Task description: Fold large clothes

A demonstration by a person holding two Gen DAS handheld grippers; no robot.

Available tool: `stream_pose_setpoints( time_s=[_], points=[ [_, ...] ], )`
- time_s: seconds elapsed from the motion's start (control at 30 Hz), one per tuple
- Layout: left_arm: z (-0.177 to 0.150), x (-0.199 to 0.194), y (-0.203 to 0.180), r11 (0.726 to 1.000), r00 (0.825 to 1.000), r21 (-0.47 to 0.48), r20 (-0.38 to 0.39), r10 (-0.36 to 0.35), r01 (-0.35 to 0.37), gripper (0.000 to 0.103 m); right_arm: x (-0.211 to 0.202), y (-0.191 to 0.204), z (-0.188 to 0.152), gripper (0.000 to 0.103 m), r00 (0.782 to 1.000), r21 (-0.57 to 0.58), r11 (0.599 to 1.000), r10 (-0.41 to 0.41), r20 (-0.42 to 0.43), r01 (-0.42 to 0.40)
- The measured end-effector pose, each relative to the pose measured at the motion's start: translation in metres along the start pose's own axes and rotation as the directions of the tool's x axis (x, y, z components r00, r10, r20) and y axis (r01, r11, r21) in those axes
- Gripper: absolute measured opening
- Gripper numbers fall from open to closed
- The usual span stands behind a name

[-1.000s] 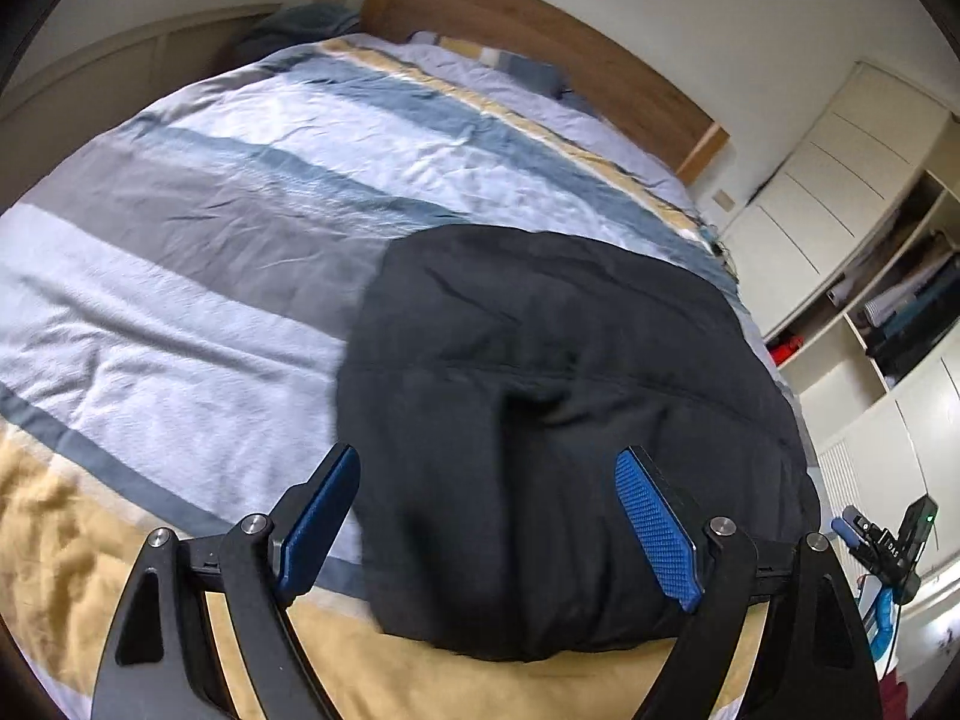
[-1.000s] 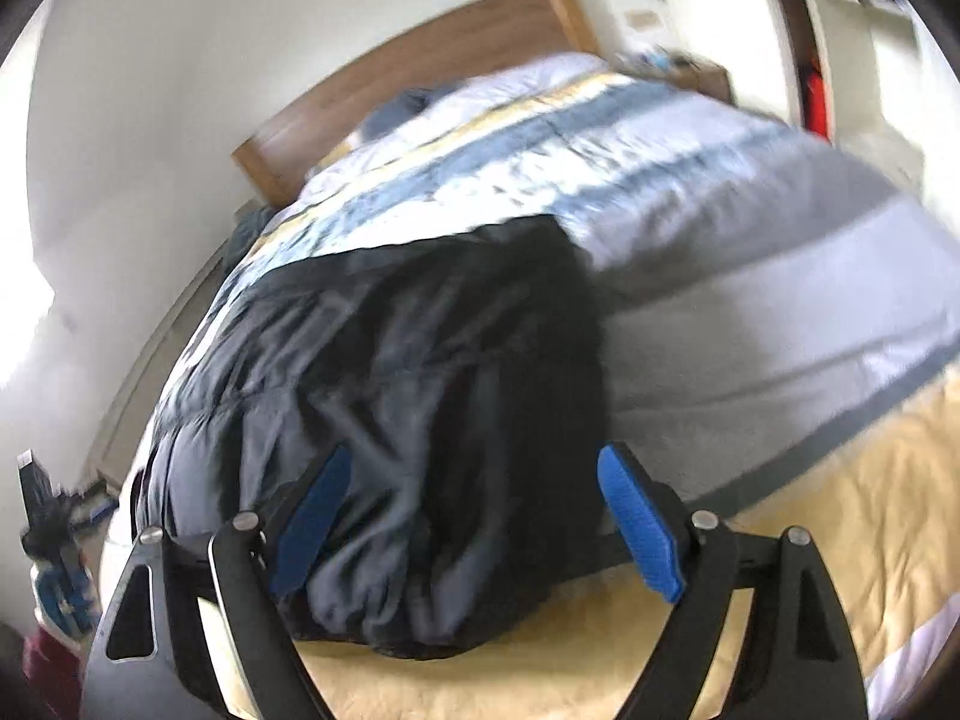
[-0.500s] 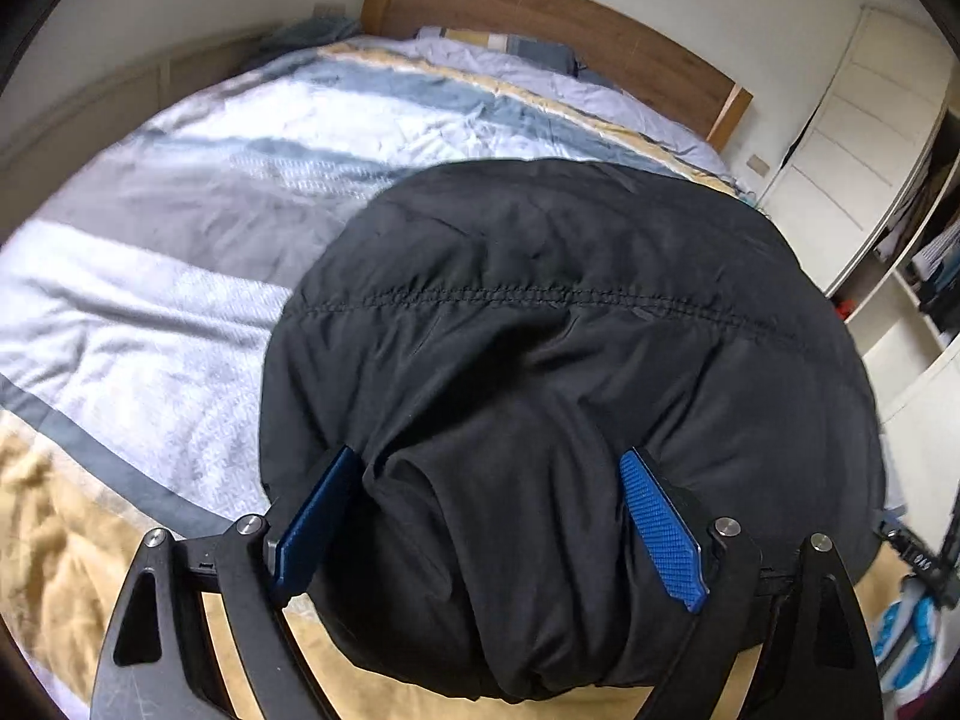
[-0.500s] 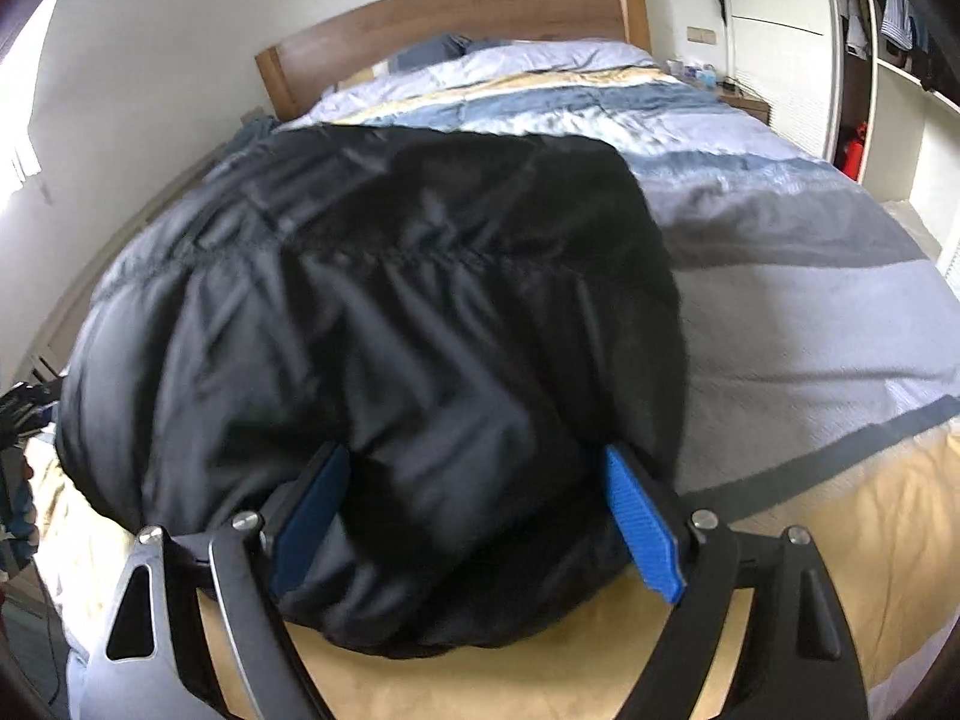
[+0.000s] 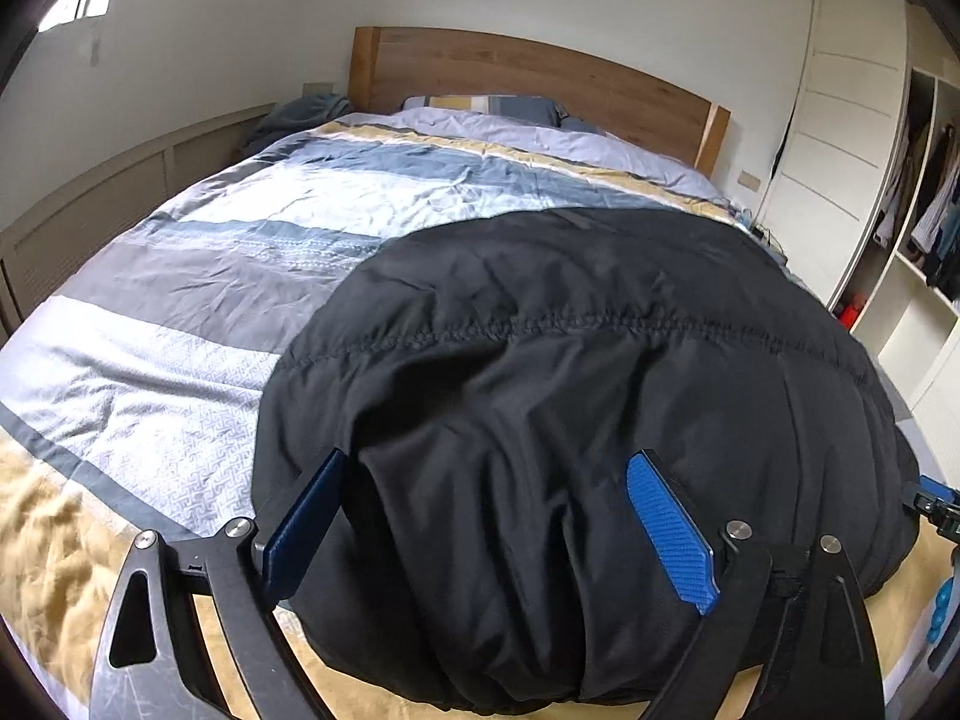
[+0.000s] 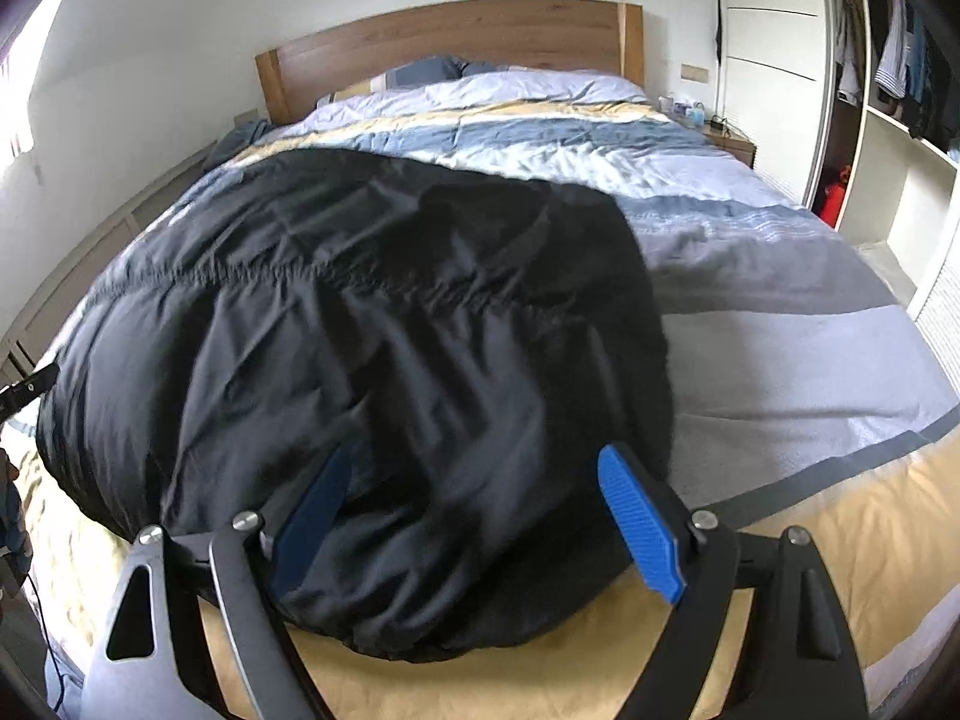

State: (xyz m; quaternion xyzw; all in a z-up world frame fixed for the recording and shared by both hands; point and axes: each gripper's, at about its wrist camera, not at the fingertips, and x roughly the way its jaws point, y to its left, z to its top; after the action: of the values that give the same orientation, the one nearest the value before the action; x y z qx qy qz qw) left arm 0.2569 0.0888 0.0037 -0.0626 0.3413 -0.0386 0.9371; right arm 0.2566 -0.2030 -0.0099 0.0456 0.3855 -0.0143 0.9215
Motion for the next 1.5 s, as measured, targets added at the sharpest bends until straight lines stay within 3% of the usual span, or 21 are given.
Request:
stream_pose_setpoints(
  time_s=[0.87, 1.1, 1.5],
  points=[
    [-0.018, -0.009, -0.001, 0.998, 0.997, 0.009, -0.042, 0.069, -0.069, 0.098, -0.002, -0.035, -0.030, 0.084, 0.996, 0.062, 0.997, -0.046, -0.073, 0.051],
    [-0.025, -0.042, -0.005, 0.997, 0.997, 0.003, -0.023, 0.076, -0.076, 0.098, -0.023, -0.032, -0.040, 0.084, 0.993, 0.052, 0.993, -0.098, -0.070, 0.102],
    [-0.039, -0.109, -0.028, 0.995, 0.996, 0.049, 0.027, 0.084, -0.085, 0.099, -0.081, 0.011, -0.064, 0.084, 0.998, -0.001, 0.998, -0.066, -0.013, 0.066]
  ],
)
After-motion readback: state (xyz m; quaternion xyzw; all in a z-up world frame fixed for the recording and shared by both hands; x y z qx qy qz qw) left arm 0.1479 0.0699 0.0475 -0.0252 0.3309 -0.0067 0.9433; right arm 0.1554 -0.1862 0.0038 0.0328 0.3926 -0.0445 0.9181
